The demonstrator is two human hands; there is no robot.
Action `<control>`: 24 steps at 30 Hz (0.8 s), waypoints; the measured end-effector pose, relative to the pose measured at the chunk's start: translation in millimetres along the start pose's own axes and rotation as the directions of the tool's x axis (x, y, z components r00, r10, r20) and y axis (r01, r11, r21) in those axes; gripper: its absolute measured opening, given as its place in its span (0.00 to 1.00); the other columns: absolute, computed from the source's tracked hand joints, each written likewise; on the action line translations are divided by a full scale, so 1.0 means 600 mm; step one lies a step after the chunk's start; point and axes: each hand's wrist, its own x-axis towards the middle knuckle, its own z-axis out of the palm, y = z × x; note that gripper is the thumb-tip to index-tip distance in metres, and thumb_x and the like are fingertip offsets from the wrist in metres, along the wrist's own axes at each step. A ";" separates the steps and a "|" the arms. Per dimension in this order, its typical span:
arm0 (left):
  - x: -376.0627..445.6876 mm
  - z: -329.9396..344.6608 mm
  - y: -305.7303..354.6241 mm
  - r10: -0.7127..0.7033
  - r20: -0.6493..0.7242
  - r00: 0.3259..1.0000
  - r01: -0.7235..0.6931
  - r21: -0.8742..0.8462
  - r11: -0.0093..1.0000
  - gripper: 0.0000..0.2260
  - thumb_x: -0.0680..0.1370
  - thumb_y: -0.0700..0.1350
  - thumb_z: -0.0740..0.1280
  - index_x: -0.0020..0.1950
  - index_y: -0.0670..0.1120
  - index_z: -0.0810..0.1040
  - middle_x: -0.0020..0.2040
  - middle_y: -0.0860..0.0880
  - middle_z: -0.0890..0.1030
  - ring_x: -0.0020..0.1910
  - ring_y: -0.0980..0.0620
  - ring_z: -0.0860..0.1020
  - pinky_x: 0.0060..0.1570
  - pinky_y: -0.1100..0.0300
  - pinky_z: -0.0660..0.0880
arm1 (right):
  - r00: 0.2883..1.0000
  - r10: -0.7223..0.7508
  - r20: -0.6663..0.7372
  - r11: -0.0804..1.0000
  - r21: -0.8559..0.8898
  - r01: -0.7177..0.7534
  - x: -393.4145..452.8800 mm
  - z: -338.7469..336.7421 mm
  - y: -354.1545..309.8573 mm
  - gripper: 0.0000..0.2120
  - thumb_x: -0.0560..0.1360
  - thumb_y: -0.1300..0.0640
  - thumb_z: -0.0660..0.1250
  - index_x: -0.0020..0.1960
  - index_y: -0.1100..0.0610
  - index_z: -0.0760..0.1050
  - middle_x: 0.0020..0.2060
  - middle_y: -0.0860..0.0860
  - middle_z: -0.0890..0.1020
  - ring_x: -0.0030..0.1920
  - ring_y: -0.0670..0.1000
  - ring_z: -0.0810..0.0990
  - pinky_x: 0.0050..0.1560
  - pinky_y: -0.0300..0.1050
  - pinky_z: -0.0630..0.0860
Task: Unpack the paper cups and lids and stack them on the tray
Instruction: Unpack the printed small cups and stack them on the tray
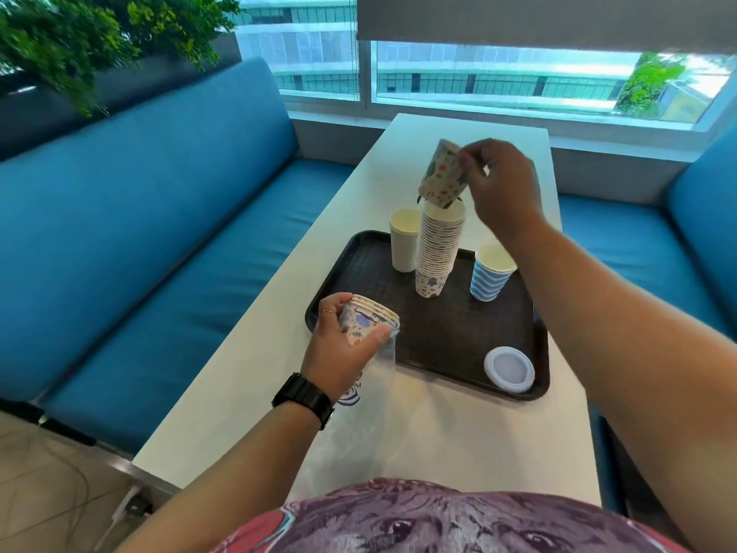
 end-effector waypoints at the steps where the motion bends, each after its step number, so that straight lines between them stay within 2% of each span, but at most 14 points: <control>1: 0.000 0.001 0.000 -0.004 -0.004 1.000 0.004 -0.010 1.000 0.27 0.73 0.48 0.76 0.62 0.56 0.62 0.60 0.52 0.73 0.55 0.58 0.77 0.46 0.71 0.77 | 1.000 -0.028 0.003 0.998 -0.057 0.028 0.011 -0.003 0.005 0.12 0.79 0.55 0.62 0.55 0.59 0.80 0.51 0.56 0.83 0.53 0.57 0.78 0.53 0.50 0.71; 5: 0.001 0.004 -0.001 -0.015 -0.003 1.000 0.015 -0.027 1.000 0.27 0.73 0.47 0.76 0.62 0.55 0.62 0.59 0.54 0.73 0.55 0.58 0.77 0.45 0.73 0.76 | 0.982 -0.127 0.142 0.932 -0.321 0.167 0.022 0.012 0.028 0.13 0.80 0.55 0.60 0.55 0.59 0.81 0.49 0.58 0.83 0.52 0.61 0.77 0.55 0.54 0.71; 7: 0.002 0.005 -0.002 -0.018 0.001 1.000 0.018 -0.025 1.000 0.27 0.73 0.47 0.76 0.62 0.55 0.62 0.60 0.53 0.73 0.56 0.56 0.78 0.46 0.72 0.77 | 0.965 -0.165 0.205 0.898 -0.374 0.233 0.010 0.025 0.040 0.13 0.80 0.55 0.61 0.54 0.58 0.81 0.48 0.59 0.83 0.52 0.62 0.77 0.55 0.55 0.70; 12: 0.004 0.002 -0.006 -0.019 -0.001 1.000 0.019 -0.027 0.999 0.27 0.72 0.46 0.76 0.63 0.54 0.63 0.60 0.52 0.73 0.54 0.61 0.77 0.48 0.70 0.77 | 0.945 -0.135 0.297 0.894 -0.375 0.246 -0.021 0.056 0.067 0.10 0.78 0.54 0.64 0.52 0.58 0.82 0.46 0.58 0.84 0.51 0.62 0.79 0.55 0.53 0.70; 15: 0.004 0.000 -0.009 -0.029 0.010 1.000 0.029 -0.009 1.000 0.28 0.73 0.47 0.76 0.64 0.55 0.62 0.60 0.53 0.72 0.53 0.60 0.77 0.48 0.70 0.78 | 0.946 -0.114 0.304 0.909 -0.353 0.223 -0.035 0.071 0.079 0.10 0.79 0.54 0.64 0.52 0.57 0.82 0.49 0.59 0.84 0.52 0.62 0.80 0.60 0.53 0.68; 19: 0.004 0.002 -0.010 -0.025 0.013 1.000 0.025 -0.003 1.000 0.28 0.73 0.47 0.76 0.64 0.55 0.62 0.61 0.53 0.71 0.56 0.56 0.77 0.48 0.71 0.77 | 0.945 -0.096 0.313 0.918 -0.339 0.206 -0.045 0.078 0.087 0.11 0.80 0.56 0.62 0.58 0.56 0.80 0.59 0.55 0.82 0.63 0.57 0.77 0.74 0.56 0.53; 22: 0.005 0.002 -0.008 -0.024 0.015 1.000 0.024 -0.006 1.000 0.28 0.73 0.47 0.76 0.63 0.56 0.62 0.61 0.53 0.71 0.54 0.59 0.76 0.47 0.72 0.77 | 0.940 -0.125 0.317 0.919 -0.320 0.230 -0.053 0.079 0.083 0.14 0.79 0.59 0.63 0.63 0.54 0.79 0.64 0.52 0.79 0.72 0.52 0.68 0.75 0.58 0.43; 24: 0.005 0.002 -0.008 -0.021 0.014 1.000 0.021 -0.005 1.000 0.28 0.73 0.47 0.76 0.63 0.56 0.62 0.61 0.53 0.71 0.55 0.58 0.76 0.47 0.72 0.77 | 0.955 -0.155 0.255 0.933 -0.281 0.226 -0.063 0.077 0.074 0.16 0.79 0.59 0.63 0.65 0.53 0.77 0.66 0.49 0.77 0.74 0.51 0.65 0.76 0.58 0.42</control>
